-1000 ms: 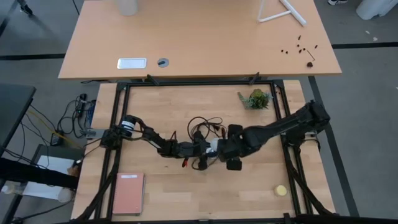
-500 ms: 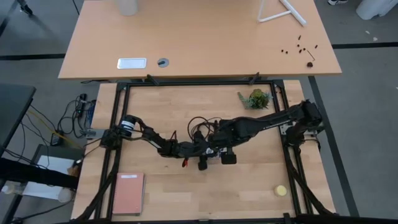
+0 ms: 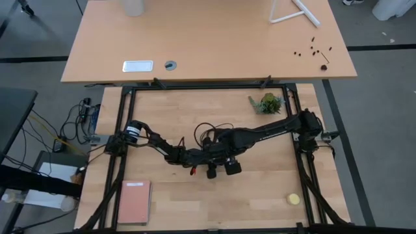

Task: Screw lightbulb
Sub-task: Insert the lightbulb into the lamp

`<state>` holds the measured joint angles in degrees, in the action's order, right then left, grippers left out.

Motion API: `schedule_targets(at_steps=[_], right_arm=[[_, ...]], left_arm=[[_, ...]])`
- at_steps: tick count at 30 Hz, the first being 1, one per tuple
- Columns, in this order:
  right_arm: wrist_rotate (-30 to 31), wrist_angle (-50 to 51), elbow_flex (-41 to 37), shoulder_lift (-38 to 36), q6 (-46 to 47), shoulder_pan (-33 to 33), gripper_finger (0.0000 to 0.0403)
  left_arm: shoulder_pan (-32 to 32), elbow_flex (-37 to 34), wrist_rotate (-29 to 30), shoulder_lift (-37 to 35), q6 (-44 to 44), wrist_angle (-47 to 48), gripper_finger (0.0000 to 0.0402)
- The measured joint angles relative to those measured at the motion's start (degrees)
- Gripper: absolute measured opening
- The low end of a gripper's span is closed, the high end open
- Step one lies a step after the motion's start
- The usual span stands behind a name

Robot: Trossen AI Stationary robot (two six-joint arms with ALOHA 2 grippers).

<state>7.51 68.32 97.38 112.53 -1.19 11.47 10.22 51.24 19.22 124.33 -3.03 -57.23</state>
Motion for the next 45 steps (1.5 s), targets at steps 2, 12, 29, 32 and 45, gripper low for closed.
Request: schedule_targets(at_steps=[2, 12, 29, 32, 45], right_arm=[[0.2, 0.3, 0.8, 1.0, -1.6, -0.3, 0.0348], [0.3, 0.3, 1.1, 1.8, -3.1, -1.2, 0.0344], [-0.9, -0.8, 1.1, 1.8, -2.7, -2.2, 0.0262], [-1.1, -0.8, 1.1, 1.8, 1.4, -2.5, 0.0270], [-0.6, -1.0, 1.0, 1.8, 34.0, -2.9, 0.0270]], left_arm=[[0.0, 0.0, 0.0, 0.0, 0.0, 0.0, 0.0195], [0.0, 0.0, 0.0, 0.0, 0.0, 0.1, 0.0195], [0.0, 0.0, 0.0, 0.0, -0.1, 0.2, 0.0195], [0.0, 0.0, 0.0, 0.0, -0.1, 0.2, 0.0195], [0.0, 0.0, 0.1, 0.0, -0.6, 0.2, 0.0195]])
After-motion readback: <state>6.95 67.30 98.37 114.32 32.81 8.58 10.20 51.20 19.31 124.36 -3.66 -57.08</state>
